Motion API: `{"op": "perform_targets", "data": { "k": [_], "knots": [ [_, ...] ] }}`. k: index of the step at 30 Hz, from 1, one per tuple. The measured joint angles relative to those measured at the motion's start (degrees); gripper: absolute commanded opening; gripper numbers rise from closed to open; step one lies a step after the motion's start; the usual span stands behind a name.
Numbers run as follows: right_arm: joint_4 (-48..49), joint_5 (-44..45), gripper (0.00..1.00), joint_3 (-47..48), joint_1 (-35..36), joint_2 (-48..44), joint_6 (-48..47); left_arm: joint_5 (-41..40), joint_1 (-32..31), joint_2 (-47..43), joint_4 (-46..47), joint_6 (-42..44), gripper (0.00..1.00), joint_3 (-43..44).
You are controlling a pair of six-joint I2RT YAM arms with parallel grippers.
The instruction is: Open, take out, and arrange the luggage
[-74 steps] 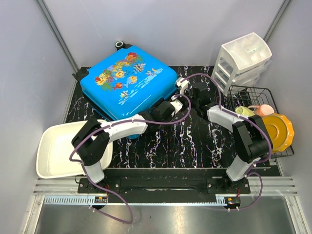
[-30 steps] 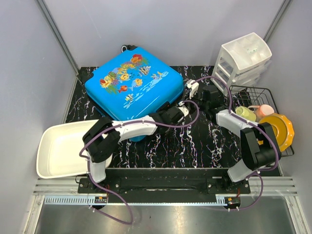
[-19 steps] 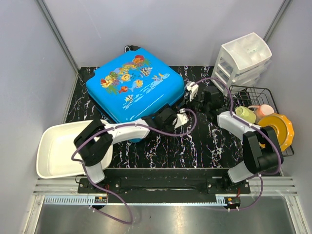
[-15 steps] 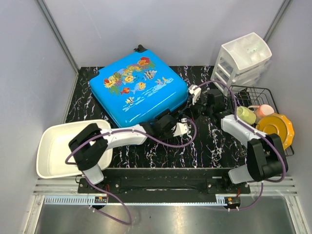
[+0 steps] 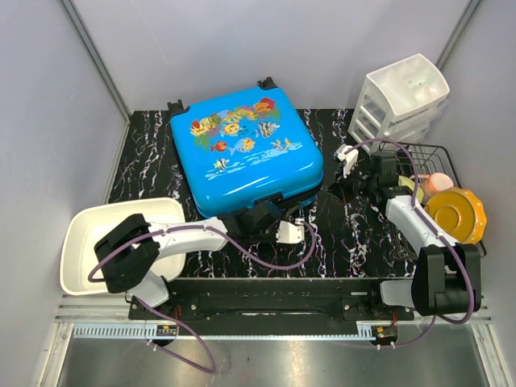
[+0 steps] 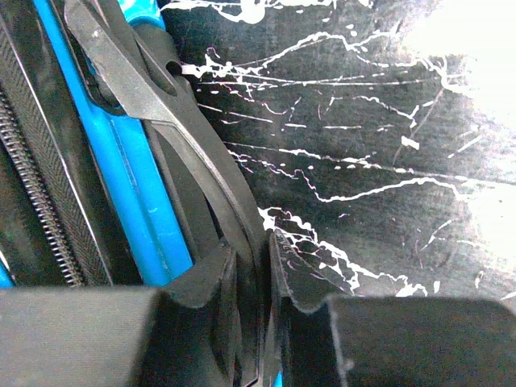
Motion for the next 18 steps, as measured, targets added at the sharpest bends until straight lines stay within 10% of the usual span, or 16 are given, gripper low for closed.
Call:
{"op": "perform_targets", "data": {
  "k": [18],
  "knots": [
    [2.08,-3.80,0.00,13.84,-3.96,17.22,-1.03,7.61,3.63,-4.90,2.38,11.72,0.00,-5.68]
  ]
}}
